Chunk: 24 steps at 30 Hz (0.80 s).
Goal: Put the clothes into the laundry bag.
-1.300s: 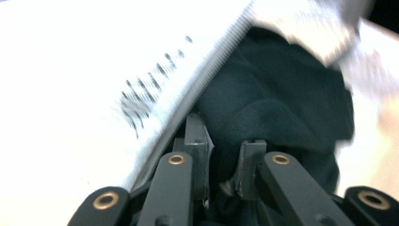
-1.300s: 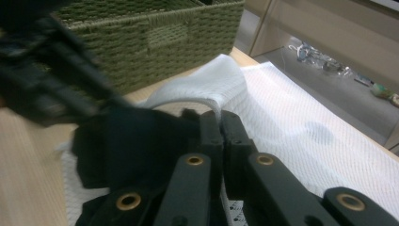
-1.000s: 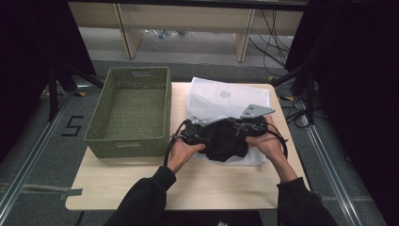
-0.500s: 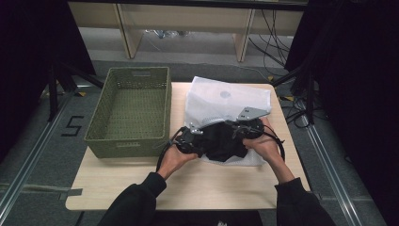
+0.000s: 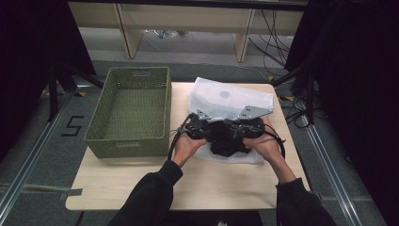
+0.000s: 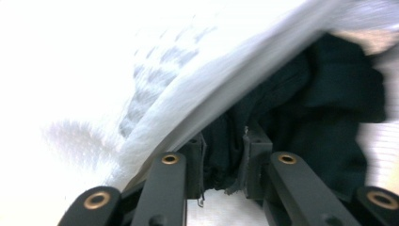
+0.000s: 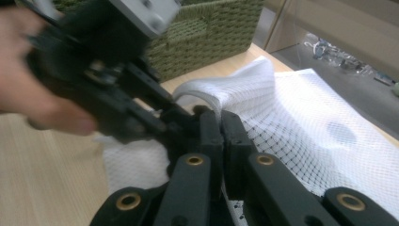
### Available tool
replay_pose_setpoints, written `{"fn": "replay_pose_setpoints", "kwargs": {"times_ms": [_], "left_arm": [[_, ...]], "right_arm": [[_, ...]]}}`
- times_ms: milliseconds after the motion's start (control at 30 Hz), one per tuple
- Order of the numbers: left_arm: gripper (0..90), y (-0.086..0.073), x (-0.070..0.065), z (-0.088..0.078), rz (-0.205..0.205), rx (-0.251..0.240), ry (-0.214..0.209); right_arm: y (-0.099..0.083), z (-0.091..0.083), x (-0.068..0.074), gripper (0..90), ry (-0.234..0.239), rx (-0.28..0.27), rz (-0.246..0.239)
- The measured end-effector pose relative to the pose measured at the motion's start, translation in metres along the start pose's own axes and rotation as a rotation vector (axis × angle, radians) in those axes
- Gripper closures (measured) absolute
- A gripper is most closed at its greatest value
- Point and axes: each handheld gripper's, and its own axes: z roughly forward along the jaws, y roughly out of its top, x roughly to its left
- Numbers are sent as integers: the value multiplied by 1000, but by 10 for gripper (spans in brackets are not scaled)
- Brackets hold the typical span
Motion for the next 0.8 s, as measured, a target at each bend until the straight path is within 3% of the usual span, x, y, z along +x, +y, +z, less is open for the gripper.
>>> {"fn": "replay_pose_setpoints", "kwargs": {"times_ms": [67, 200, 267, 333, 433, 500, 667, 700, 733, 800], "left_arm": [[693, -9, 3, 6, -64, 6, -30], [508, -18, 1, -3, -52, 39, -33], [441, -20, -2, -12, -42, 26, -54], [319, -22, -7, -16, -28, 31, -83], [200, -28, -17, -15, 19, 52, -87], [152, -31, -22, -8, 23, 67, -83], [176, -33, -28, 15, 34, 81, -24], [275, -33, -27, 16, 37, 79, -1], [458, -32, -26, 17, 50, 66, 11], [670, -28, -24, 16, 50, 53, 26]], "right_arm": [[-2, 2, -1, 896, 0, 2, -6], [-4, 4, -3, 896, -2, 8, 5], [-4, 3, -3, 896, -6, 10, 7], [-4, 2, -3, 896, -7, 12, 4], [-3, 3, -2, 895, -3, 14, 1], [-3, 3, -2, 895, -1, 16, -2], [-4, 5, -1, 895, 1, 14, -3], [-4, 5, -1, 895, -2, 12, -6], [-4, 6, -1, 895, 1, 14, -2], [-3, 5, -1, 895, -6, 11, -9]]}}
